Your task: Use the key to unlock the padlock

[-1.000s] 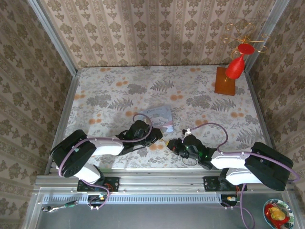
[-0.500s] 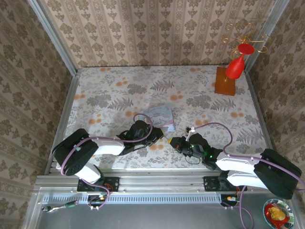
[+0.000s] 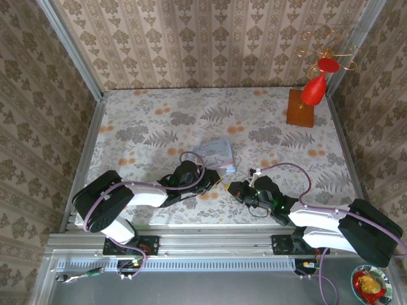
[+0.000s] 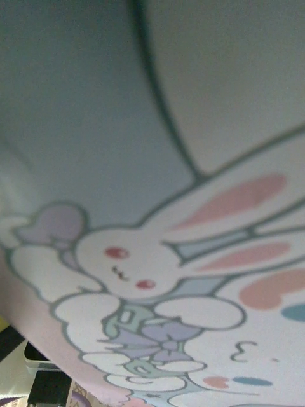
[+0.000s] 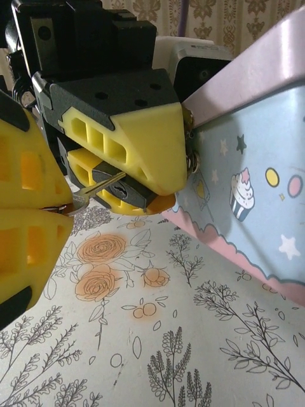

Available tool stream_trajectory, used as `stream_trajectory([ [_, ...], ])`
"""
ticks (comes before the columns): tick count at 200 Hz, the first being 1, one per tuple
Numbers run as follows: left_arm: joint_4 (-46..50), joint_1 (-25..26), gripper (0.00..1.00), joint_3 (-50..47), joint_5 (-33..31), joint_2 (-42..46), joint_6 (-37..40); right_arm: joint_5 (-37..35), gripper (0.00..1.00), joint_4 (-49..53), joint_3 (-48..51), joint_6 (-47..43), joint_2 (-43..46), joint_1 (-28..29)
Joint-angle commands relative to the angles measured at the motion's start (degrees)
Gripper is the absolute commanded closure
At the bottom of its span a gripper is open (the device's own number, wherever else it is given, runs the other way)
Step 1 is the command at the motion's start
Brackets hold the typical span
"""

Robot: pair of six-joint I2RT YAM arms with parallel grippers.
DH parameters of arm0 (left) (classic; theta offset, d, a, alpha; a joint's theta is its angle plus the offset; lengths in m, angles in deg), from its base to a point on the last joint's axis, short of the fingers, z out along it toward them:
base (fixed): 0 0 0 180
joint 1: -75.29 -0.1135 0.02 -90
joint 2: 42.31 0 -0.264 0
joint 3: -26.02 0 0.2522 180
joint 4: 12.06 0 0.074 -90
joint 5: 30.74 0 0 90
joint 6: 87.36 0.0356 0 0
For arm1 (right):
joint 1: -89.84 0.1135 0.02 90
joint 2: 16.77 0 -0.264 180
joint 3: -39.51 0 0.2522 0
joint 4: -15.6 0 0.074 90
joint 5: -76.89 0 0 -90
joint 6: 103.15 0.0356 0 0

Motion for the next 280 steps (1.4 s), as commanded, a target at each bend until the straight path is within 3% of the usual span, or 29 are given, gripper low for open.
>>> stream_trajectory([
  [1, -4.2, 0.3, 0.97, 0.3, 1.8, -0.9, -2.1, 1.1, 1.0, 0.3, 0.9, 0.3, 1.1, -0.4],
  [280, -11.6, -0.2, 0.97, -1.5, 2.9, -2.3, -4.2, 2.0, 1.0, 1.6, -0.3, 0.5, 1.6, -1.4],
])
